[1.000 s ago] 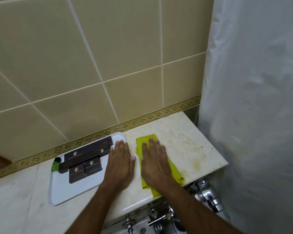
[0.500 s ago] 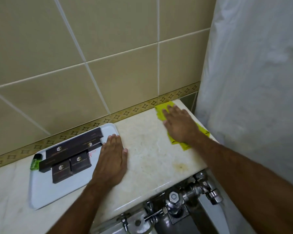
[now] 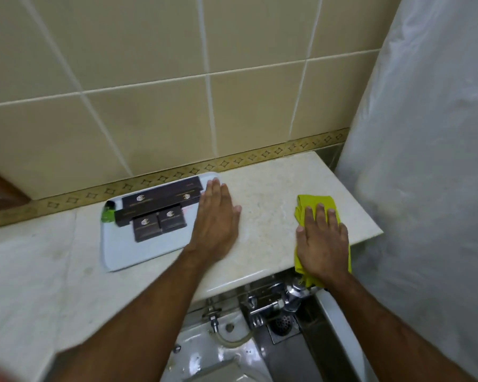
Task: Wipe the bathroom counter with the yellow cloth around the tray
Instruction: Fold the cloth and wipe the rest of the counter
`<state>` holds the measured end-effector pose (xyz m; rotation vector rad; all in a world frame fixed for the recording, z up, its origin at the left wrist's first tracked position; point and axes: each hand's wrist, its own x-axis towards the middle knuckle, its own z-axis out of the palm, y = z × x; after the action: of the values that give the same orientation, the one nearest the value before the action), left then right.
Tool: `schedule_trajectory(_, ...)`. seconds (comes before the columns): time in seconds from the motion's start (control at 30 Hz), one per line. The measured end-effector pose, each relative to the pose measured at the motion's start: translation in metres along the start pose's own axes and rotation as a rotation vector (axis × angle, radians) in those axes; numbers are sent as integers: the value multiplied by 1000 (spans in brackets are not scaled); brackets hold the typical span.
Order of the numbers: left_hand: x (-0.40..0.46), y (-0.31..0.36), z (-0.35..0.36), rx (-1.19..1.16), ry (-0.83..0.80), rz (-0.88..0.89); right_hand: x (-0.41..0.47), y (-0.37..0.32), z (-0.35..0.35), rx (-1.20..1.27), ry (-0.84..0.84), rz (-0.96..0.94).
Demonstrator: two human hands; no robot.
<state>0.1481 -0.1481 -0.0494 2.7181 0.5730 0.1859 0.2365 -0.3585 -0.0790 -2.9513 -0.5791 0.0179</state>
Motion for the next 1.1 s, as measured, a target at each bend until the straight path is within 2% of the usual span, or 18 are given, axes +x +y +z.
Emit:
schedule_trajectory(0.1,-44,-24,-30,31,136,-48,-32,-35,3,18,-13,-30)
schedule_trajectory(0.33,-215,-179,-110,140,150,-712,-103,-156,17,84,-27,-140)
schedule_trajectory(0.43,-270,-213,-115,179,133,-877,-141,-217,25,127,-45,-179)
schedule_trajectory(0.57,-294,-235,-102,200,77,-925,-195,-307,35,179,-100,-317)
schedule_trajectory(0.73,-291,-252,-93,167,134,-894,-216,-391,46,198,-159,-568)
schedule_trajectory(0.97,-292,-250,-95,148,178,-868,-181,-422,56,37,-233,-1025)
schedule_trajectory(1.03,-292,-248,-99,131,148,-872,-179,-428,52,82,-245,-1058)
schedule_trajectory(1.1,-293,-248,-106,75,100,-879,-180,-426,43,172,-271,-1005)
